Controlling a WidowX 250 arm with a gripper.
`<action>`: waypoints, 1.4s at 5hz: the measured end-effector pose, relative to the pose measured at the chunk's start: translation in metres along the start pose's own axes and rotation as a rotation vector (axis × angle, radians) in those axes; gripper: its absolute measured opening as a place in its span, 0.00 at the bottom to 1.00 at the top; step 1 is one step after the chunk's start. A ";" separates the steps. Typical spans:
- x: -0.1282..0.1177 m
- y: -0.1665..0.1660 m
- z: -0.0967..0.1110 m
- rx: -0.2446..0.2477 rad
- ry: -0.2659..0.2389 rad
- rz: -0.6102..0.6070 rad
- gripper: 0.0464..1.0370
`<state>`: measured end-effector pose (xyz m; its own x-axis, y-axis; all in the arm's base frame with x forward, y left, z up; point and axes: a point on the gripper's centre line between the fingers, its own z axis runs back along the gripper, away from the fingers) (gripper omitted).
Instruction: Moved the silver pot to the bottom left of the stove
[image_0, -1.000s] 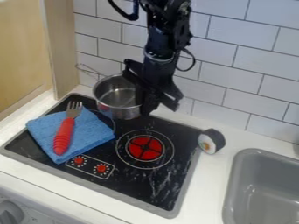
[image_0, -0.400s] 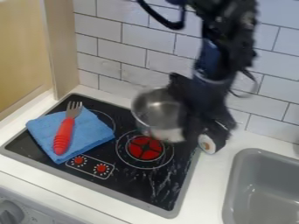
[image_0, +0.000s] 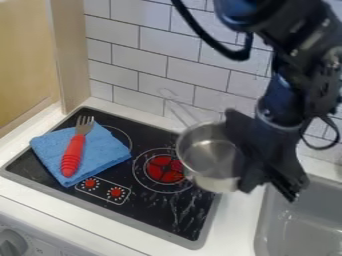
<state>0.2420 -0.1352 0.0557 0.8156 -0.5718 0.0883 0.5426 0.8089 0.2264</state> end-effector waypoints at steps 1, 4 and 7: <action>-0.001 -0.014 -0.005 -0.020 0.001 -0.012 0.02; -0.006 -0.037 -0.032 -0.049 0.067 -0.051 0.02; -0.009 -0.036 -0.042 -0.028 0.106 -0.043 0.22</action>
<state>0.2235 -0.1536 0.0060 0.8073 -0.5896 -0.0246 0.5818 0.7882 0.2006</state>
